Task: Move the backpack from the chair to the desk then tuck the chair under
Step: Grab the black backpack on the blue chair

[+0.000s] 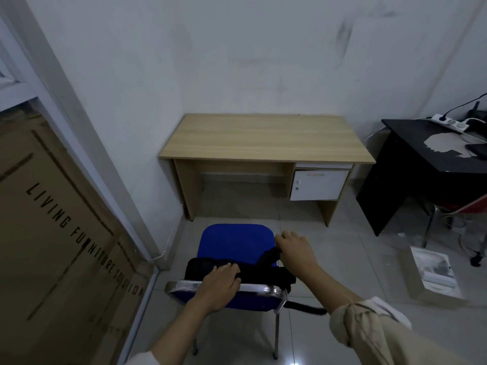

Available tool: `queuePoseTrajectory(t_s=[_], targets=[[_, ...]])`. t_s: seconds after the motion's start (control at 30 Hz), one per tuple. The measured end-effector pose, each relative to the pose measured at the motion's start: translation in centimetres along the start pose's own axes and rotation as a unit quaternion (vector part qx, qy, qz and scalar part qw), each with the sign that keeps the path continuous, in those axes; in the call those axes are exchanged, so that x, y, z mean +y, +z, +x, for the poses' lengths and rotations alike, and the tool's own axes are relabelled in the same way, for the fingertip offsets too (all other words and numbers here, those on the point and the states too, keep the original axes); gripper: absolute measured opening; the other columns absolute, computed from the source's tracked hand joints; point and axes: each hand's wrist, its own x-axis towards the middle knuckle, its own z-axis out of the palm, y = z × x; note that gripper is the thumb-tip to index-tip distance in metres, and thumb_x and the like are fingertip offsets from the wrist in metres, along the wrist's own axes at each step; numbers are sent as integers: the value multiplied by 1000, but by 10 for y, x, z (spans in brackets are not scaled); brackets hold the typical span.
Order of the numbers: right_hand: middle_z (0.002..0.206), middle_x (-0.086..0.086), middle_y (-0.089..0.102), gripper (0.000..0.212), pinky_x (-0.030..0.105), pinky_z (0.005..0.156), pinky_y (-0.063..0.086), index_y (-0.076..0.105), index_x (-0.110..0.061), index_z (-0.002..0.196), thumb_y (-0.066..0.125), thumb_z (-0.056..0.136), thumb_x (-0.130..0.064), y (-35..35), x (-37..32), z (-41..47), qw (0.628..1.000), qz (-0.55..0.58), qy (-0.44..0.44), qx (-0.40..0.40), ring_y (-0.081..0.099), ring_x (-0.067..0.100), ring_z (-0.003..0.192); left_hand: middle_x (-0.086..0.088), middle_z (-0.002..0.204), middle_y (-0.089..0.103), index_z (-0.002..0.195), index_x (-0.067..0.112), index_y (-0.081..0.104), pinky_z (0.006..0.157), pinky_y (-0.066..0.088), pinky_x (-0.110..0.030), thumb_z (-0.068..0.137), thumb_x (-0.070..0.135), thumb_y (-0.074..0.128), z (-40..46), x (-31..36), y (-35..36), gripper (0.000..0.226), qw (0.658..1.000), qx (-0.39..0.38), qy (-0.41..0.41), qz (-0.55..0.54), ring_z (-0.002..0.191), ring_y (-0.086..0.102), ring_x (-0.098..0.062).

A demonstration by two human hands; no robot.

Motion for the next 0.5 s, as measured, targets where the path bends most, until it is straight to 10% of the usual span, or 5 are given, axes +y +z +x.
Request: queuePoseTrajectory(t_s=[0.23,0.5], targets=[[113,11,52,22,29,69,42,49,-11,112,50,90,-8,9,-38,6,990,140,-7,-18,52,25,93,5,92,50,87,26,37,67,34,-33,92,36,35,0,-1,-3,12,1000,0,-24,-13,82,47,-15],[128,10,44,25,35,91,46,51,-12,115,52,94,-25,43,-35,-21,976,207,59,-29,47,26,111,4,91,57,84,25,44,66,38,-30,89,33,44,4,2,-6,10,995,-4,-71,-73,81,53,-14]])
